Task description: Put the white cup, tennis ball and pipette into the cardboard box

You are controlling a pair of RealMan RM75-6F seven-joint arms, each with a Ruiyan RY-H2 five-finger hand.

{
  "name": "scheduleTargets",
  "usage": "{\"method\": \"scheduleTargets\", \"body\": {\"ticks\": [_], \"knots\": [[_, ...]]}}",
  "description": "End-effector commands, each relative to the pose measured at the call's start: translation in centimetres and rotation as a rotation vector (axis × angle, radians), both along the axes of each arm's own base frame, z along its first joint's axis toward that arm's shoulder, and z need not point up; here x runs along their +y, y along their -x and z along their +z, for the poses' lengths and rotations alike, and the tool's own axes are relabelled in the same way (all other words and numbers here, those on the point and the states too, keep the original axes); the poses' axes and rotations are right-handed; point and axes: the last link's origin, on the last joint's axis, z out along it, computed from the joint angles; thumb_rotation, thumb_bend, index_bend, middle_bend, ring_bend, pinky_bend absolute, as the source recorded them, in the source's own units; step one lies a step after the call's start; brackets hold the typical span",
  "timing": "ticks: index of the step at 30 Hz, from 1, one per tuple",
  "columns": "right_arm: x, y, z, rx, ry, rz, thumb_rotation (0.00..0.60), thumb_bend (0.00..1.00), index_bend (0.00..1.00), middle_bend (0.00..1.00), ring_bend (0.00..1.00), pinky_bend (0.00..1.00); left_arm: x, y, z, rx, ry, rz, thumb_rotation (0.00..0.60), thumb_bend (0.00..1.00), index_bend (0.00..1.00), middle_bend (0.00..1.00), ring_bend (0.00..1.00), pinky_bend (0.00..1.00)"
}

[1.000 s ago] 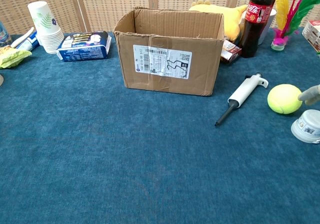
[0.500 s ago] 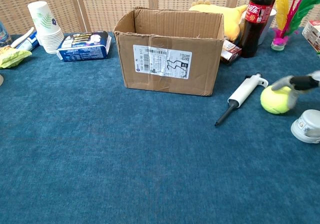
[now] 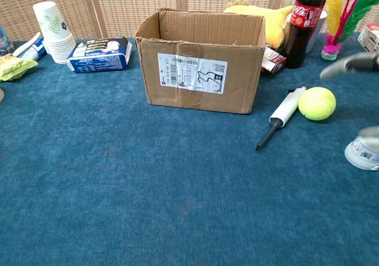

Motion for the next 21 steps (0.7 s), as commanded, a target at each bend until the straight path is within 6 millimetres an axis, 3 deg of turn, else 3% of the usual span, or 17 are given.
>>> {"method": "scheduleTargets", "body": {"ticks": [1,14,21], "knots": [[0.2,-0.6,1.6,-0.037,0.036,0.024,0.600,0.04,0.13,0.11,0.00,0.13,0.0,-0.1,-0.1,0.002,0.003,-0.001,0.600,0.04,0.00,0.00,0.00,0.05],[2.9,2.2,2.2,0.049,-0.051,-0.047,0.600,0.03,0.14,0.10,0.01,0.13,0.0,-0.2,-0.4,0.010,0.013,0.002,0.600,0.04,0.00,0.00,0.00,0.05],[2.8,4.1,0.5,0.079,-0.087,-0.084,0.600,0.03,0.14,0.11,0.02,0.14,0.0,-0.2,-0.6,0.013,0.015,0.000,0.600,0.04,0.00,0.00,0.00,0.05]]}}
